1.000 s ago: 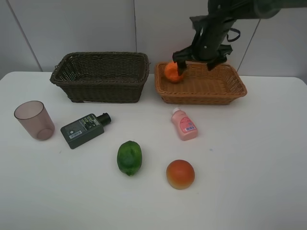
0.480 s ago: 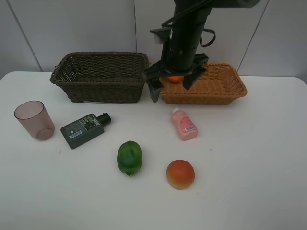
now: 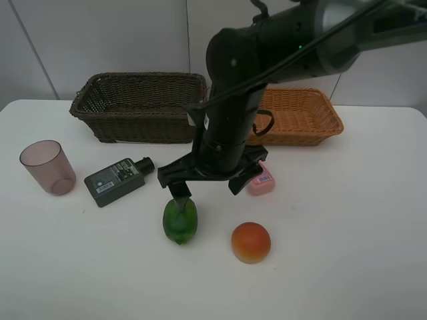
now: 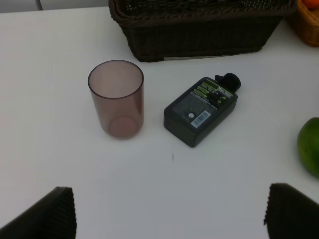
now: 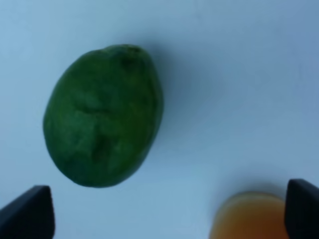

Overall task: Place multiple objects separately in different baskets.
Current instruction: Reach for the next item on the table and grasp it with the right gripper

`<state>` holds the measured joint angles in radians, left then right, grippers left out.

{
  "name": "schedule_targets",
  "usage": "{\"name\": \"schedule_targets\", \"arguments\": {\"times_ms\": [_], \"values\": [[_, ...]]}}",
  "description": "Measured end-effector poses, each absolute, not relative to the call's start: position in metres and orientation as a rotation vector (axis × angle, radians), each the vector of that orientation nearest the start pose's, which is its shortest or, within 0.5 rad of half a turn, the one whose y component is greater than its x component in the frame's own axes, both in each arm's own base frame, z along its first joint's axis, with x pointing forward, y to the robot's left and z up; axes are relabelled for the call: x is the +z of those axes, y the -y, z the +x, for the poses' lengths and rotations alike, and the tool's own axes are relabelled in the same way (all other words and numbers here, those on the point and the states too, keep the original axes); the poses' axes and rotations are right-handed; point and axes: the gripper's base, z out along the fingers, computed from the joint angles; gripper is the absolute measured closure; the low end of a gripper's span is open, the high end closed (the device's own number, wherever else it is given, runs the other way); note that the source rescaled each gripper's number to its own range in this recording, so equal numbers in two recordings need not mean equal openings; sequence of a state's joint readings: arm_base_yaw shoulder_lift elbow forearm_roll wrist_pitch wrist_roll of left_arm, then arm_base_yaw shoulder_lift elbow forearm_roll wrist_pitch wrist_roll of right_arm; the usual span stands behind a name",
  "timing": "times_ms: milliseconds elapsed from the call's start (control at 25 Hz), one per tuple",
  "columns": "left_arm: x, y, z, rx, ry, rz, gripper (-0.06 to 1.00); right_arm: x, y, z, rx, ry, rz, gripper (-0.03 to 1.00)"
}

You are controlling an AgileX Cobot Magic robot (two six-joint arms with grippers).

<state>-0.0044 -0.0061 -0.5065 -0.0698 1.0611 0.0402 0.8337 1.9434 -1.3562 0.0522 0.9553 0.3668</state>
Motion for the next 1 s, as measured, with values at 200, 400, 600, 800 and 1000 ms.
{"name": "schedule_targets", "arguments": {"times_ms": [200,400,600,800,1000], "values": [[0.279,0.006,-0.007,-0.061,-2.03,0.049,-0.04,0.18,-0.307,0.234,0.234,-2.961,-0.542,-0.03],[0.279,0.006,-0.007,-0.061,-2.03,0.049,-0.04,0.175,-0.316,0.232,0.253,-2.936,-0.391,-0.03],[0.279,0.006,-0.007,-0.061,-2.03,0.049,-0.04,0.162,-0.317,0.234,0.206,-2.956,-0.348,-0.03],[0.279,0.006,-0.007,-0.061,-2.03,0.049,-0.04,0.158,-0.319,0.235,0.21,-2.955,-0.338,-0.03],[0.279,0.006,-0.007,-0.061,-2.03,0.049,-0.04,0.158,-0.322,0.237,0.264,-2.919,-0.32,-0.03]]}}
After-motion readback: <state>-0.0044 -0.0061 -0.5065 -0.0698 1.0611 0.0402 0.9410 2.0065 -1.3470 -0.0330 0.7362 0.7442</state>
